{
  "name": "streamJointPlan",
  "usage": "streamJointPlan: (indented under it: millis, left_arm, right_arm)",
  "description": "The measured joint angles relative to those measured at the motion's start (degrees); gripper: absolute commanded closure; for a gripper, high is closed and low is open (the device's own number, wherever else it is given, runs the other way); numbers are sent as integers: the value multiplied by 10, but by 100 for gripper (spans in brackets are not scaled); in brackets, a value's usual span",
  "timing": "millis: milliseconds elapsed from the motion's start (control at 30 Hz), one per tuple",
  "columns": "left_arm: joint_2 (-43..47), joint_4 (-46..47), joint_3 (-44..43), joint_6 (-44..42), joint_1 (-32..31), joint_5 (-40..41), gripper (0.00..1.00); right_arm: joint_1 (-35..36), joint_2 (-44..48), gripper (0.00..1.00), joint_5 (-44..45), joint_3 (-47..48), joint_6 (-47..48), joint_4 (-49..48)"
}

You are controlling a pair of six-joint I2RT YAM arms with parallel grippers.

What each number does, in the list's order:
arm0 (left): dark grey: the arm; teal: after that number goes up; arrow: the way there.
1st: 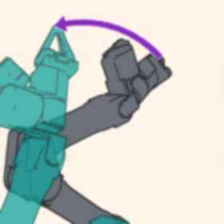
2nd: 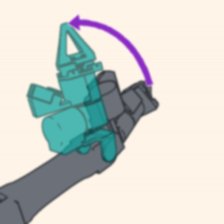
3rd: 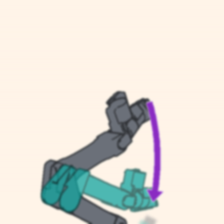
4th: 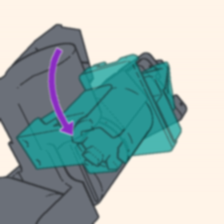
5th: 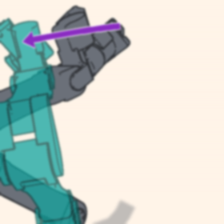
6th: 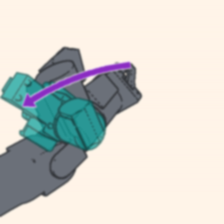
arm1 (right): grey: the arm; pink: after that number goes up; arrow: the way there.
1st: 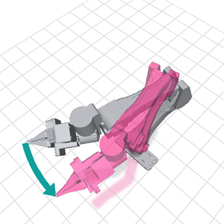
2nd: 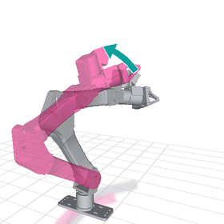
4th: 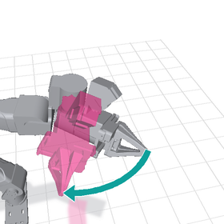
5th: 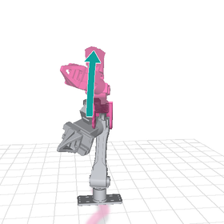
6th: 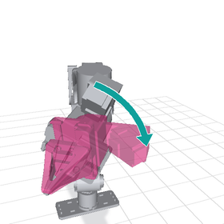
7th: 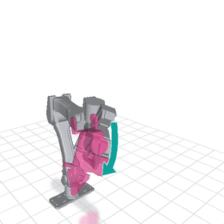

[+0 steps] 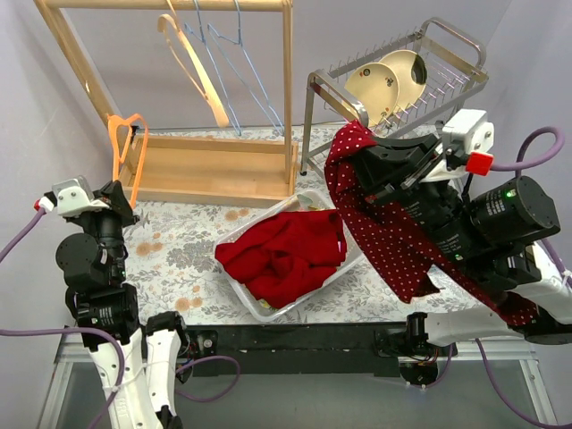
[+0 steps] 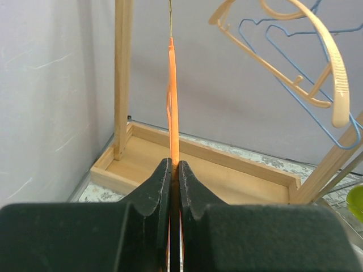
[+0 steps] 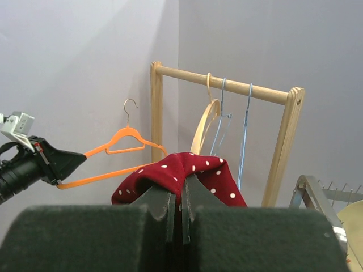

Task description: Remove the skirt from the hanger

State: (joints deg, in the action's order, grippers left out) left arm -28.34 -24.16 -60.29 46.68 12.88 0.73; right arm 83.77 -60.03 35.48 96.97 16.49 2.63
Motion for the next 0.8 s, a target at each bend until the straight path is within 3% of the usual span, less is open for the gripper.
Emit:
streamJointPlan:
  millis: [467,667,800]
  left_arm:
    - [-37,100,59,-13,-27,-147,100]
    - [-21,119,100,-24,-51,-57,100]
    - [-6,131,124,-34,-71,28,100]
  right_arm:
    - [-23,-89,99,31,-31,67,-11]
    - [-71,-62,99,-12,-185,-17,-7]
    - [-99,-69,99,-34,-207,-57,9]
